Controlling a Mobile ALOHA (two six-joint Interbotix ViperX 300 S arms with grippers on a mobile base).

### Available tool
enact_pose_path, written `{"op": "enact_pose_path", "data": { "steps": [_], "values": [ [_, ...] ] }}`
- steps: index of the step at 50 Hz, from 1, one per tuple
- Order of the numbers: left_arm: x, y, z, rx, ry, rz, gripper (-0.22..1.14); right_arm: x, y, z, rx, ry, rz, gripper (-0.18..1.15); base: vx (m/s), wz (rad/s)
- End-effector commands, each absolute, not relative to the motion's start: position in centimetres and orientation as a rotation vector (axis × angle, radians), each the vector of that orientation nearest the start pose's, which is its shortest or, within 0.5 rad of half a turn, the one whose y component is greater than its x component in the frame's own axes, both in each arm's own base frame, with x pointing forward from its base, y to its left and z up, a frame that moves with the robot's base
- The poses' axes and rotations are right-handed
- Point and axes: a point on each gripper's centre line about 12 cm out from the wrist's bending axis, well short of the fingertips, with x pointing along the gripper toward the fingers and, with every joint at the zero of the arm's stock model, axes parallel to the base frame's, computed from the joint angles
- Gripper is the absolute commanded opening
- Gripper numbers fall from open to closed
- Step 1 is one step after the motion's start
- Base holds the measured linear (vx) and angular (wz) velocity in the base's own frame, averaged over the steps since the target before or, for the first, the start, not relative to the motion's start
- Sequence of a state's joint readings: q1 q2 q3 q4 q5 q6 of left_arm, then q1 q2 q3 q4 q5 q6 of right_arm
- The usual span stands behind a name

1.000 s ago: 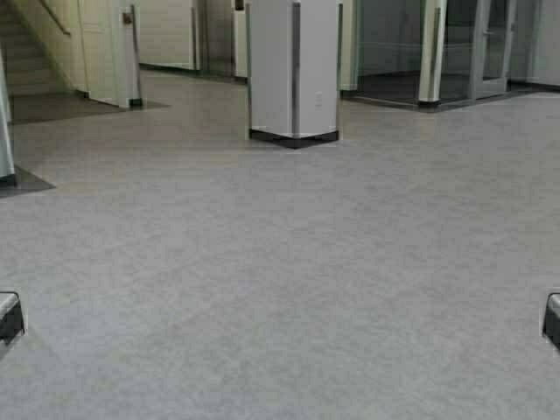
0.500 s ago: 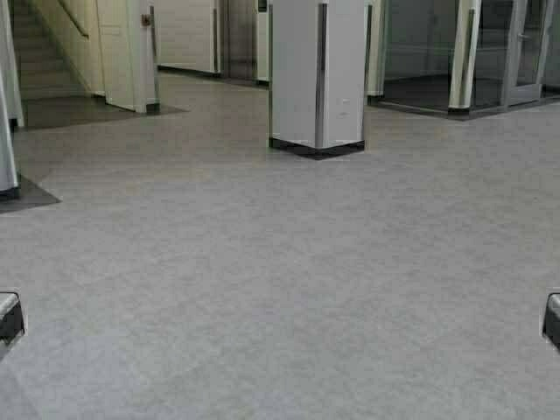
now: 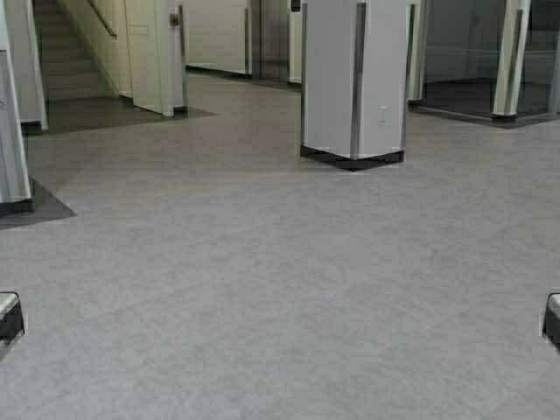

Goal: Navigate to elevator, push the call button, then enter the elevator

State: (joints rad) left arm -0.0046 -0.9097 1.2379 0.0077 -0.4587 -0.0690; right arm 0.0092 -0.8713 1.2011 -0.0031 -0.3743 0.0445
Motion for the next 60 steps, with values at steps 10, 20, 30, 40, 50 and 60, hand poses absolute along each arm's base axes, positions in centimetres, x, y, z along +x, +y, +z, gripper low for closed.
{"op": "enact_pose_path", "data": {
  "steps": [10,20,30,40,50,60],
  "values": [
    [20.9,-0.1,28.4,-0.024,-0.133,-0.007,0.02,21.4,0.2,28.5,0.054,-0.072,0.012,0.05,0.75,0.02],
    [20.6,-0.2,27.5,-0.005,-0.115,-0.008,0.02,21.4,0.2,28.5,0.09,-0.07,0.015,0.05,0.75,-0.12],
    [20.2,-0.2,27.2,-0.03,-0.115,-0.011,0.02,21.3,0.2,28.7,0.086,-0.077,0.018,0.05,0.73,-0.05],
    [20.7,-0.2,26.7,-0.031,-0.09,-0.01,0.02,21.3,0.3,28.6,0.083,-0.074,0.021,0.05,0.71,0.09],
    [20.7,-0.2,27.0,-0.051,-0.099,-0.011,0.02,21.3,0.3,28.6,0.083,-0.074,0.022,0.05,0.75,0.17],
    [20.6,-0.2,27.4,-0.062,-0.119,-0.012,0.02,21.3,0.3,28.5,0.085,-0.071,0.021,0.05,0.75,0.07]
  ]
}}
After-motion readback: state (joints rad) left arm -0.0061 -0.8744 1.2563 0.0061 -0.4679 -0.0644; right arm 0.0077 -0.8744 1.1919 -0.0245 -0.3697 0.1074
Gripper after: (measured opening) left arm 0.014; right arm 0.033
